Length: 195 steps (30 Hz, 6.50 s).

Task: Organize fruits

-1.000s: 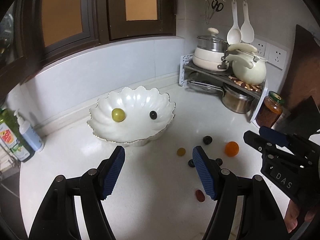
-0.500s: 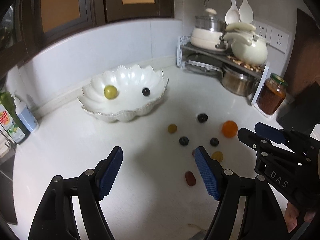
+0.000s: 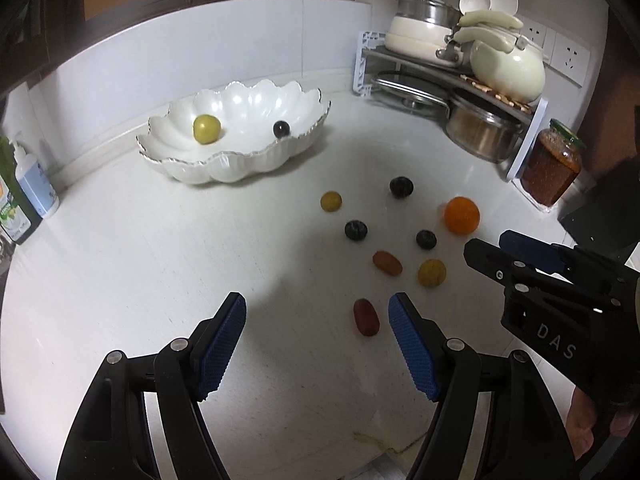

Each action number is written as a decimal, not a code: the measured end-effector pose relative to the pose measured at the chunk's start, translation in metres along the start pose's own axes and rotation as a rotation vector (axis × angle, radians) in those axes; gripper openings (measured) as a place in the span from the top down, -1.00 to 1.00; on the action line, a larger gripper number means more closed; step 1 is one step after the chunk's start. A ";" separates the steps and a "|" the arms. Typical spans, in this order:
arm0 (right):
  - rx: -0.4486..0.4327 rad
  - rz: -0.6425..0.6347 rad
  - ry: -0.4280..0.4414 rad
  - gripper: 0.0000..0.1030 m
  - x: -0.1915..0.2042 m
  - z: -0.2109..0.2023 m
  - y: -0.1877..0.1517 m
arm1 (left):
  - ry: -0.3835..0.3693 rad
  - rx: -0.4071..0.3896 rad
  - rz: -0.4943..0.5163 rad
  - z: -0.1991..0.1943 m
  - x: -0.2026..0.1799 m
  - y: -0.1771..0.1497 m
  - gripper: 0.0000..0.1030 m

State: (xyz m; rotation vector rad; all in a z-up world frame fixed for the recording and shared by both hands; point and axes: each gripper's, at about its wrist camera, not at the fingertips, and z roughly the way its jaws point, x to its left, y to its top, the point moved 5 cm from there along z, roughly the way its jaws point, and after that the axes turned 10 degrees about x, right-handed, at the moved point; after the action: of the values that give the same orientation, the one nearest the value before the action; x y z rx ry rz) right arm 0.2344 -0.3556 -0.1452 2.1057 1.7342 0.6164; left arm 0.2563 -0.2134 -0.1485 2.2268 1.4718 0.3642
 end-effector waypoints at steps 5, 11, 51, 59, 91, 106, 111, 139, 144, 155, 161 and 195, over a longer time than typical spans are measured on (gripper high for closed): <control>0.025 0.003 0.011 0.24 -0.003 0.013 -0.004 | -0.004 -0.002 -0.008 0.008 -0.004 -0.006 -0.40; 0.041 -0.018 0.017 0.24 -0.003 0.023 -0.008 | 0.033 -0.041 0.006 0.013 -0.009 -0.011 -0.35; 0.121 -0.037 0.057 0.42 0.000 0.075 -0.008 | -0.073 0.063 0.026 0.068 -0.026 -0.014 0.64; 0.119 -0.026 0.070 0.43 0.000 0.073 -0.011 | -0.090 0.072 0.004 0.064 -0.022 -0.014 0.66; 0.005 0.052 0.042 0.43 0.020 0.007 0.014 | -0.083 -0.105 0.036 -0.015 0.011 0.037 0.66; -0.079 0.067 0.028 0.43 0.039 -0.023 0.048 | -0.119 -0.190 0.057 -0.048 0.025 0.070 0.66; -0.107 0.066 0.030 0.43 0.049 -0.032 0.057 | -0.121 -0.216 0.054 -0.057 0.035 0.080 0.66; -0.185 0.014 0.063 0.43 0.118 -0.018 0.144 | -0.046 -0.276 0.015 -0.058 0.123 0.147 0.66; -0.170 0.002 0.067 0.43 0.125 -0.006 0.163 | -0.028 -0.269 0.013 -0.052 0.135 0.162 0.66; -0.113 -0.014 0.065 0.43 0.133 0.025 0.202 | -0.006 -0.208 0.005 -0.022 0.154 0.195 0.66; -0.031 -0.025 0.065 0.43 0.136 0.053 0.215 | 0.007 -0.155 0.009 0.000 0.161 0.211 0.66; 0.276 -0.030 0.027 0.40 0.128 0.157 0.215 | 0.018 0.172 0.066 0.113 0.170 0.222 0.37</control>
State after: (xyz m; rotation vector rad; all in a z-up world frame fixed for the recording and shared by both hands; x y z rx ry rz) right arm 0.5169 -0.2706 -0.1516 2.2540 1.9586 0.4178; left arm 0.5517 -0.1560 -0.1398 2.4177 1.4914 0.2884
